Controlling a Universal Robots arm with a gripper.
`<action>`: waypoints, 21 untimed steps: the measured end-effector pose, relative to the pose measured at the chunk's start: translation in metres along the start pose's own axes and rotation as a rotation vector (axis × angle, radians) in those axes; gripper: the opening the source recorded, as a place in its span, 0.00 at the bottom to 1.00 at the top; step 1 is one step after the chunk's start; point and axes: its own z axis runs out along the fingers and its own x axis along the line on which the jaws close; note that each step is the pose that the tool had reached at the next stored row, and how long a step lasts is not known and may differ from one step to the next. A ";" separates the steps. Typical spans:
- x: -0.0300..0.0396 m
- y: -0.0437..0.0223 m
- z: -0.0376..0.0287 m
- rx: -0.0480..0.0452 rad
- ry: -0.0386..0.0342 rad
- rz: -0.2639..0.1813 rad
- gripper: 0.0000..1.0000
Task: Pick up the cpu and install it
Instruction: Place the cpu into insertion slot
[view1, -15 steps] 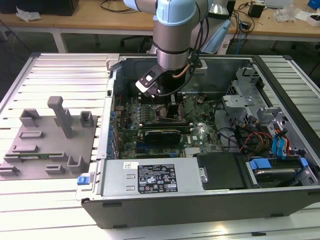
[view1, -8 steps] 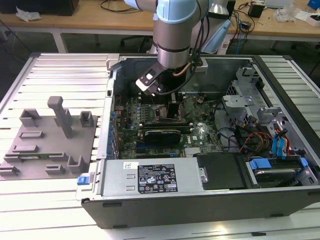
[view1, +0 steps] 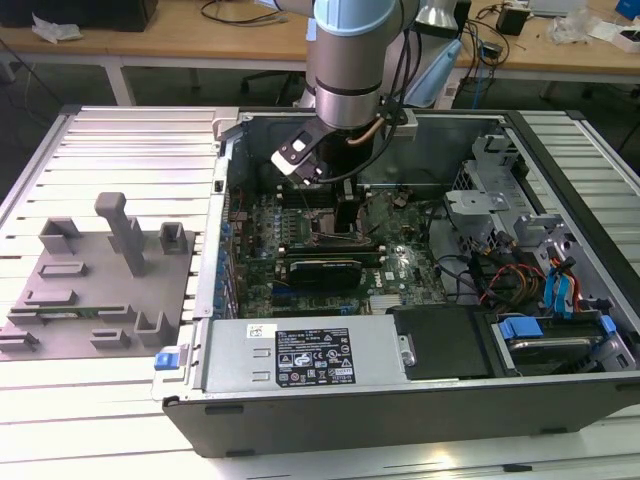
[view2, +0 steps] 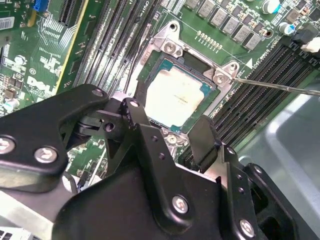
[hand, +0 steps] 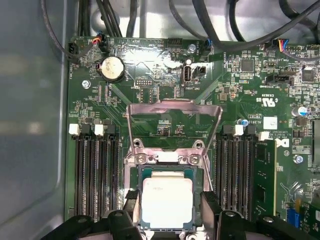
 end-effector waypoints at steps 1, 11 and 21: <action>0.0000 0.0000 0.0000 0.0000 0.0000 0.000 0.53; 0.0000 0.0000 -0.0003 0.0000 0.0000 0.000 0.11; -0.0020 -0.0004 0.0066 0.0000 0.0000 0.000 0.11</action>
